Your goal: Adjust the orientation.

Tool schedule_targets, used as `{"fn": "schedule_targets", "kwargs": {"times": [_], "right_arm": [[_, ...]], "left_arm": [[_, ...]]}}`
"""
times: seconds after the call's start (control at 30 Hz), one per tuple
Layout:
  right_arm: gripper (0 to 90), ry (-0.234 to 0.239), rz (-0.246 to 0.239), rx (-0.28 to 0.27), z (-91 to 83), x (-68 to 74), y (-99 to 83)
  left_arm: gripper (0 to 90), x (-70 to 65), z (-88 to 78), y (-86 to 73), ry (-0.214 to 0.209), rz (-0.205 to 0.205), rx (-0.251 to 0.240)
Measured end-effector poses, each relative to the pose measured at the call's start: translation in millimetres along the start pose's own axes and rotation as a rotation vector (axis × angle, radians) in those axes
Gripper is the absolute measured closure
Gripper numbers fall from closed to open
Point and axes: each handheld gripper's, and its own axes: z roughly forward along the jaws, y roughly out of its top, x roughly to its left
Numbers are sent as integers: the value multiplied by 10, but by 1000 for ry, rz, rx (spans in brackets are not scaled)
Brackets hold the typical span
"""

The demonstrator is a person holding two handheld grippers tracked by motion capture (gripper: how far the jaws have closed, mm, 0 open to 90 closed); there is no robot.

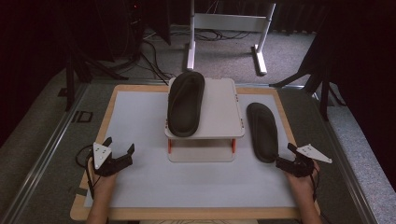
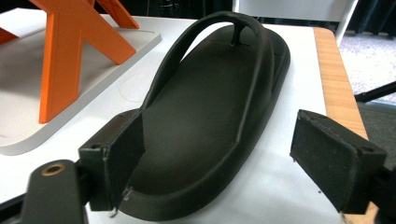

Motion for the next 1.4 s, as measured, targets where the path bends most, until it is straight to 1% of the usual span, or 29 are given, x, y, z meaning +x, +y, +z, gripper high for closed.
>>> {"fn": "schedule_targets", "kwargs": {"times": [0.03,0.07,0.1,0.13,0.17,0.2,0.27,0.33,0.37,0.4,0.47,0.53,0.67,0.7,0.8,0.83,0.93,1.0,1.1,1.13,1.17,1.2,1.23,1.4], "right_arm": [[182,1,2,1,-3,-3,4],[197,10,14,6,-12,-30,20],[209,15,14,15,-12,-38,30],[212,12,6,26,-15,-46,43],[214,11,8,24,-24,-55,54],[219,17,12,24,-34,-68,70],[221,10,18,24,-55,-89,111],[231,21,31,26,-76,-119,154],[236,15,27,27,-83,-130,173],[253,19,26,31,-89,-139,191],[255,14,17,35,-100,-157,228],[264,27,16,41,-108,-182,270],[264,32,16,51,-107,-216,334],[263,35,15,55,-105,-246,402],[263,35,11,52,-104,-261,442],[263,36,13,55,-95,-286,513],[260,36,10,62,-75,-308,581],[253,39,12,66,-61,-317,612],[240,49,0,102,7,-335,703],[240,49,0,102,7,-335,703],[233,60,-12,129,58,-350,755],[233,60,-12,129,58,-350,755],[233,62,-23,146,92,-362,799],[231,67,-38,181,186,-398,913]], "left_arm": [[103,3,-2,1,-10,-11,5],[87,4,-2,2,-13,-19,9],[86,4,1,3,-12,-31,14],[84,3,2,4,-6,-32,16],[80,1,2,5,-6,-35,17],[79,-1,4,5,-4,-34,19],[78,-5,4,5,-2,-30,19],[56,-12,6,7,3,-28,23],[35,-17,6,8,4,-32,27],[21,-24,10,10,21,-32,34],[21,-27,12,11,31,-31,36],[20,-31,11,11,27,-27,35],[20,-37,9,10,21,-16,32],[21,-40,9,10,16,-12,31],[21,-48,12,11,24,-7,34],[21,-49,12,11,22,-8,35],[20,-35,10,11,16,-25,37],[21,-33,10,11,15,-27,37],[20,-37,9,10,15,-23,36],[20,-37,9,10,15,-23,36],[20,-39,9,11,14,-21,36],[20,-39,9,11,14,-21,36],[21,-38,8,10,15,-22,36],[20,-37,8,10,11,-22,36]]}}
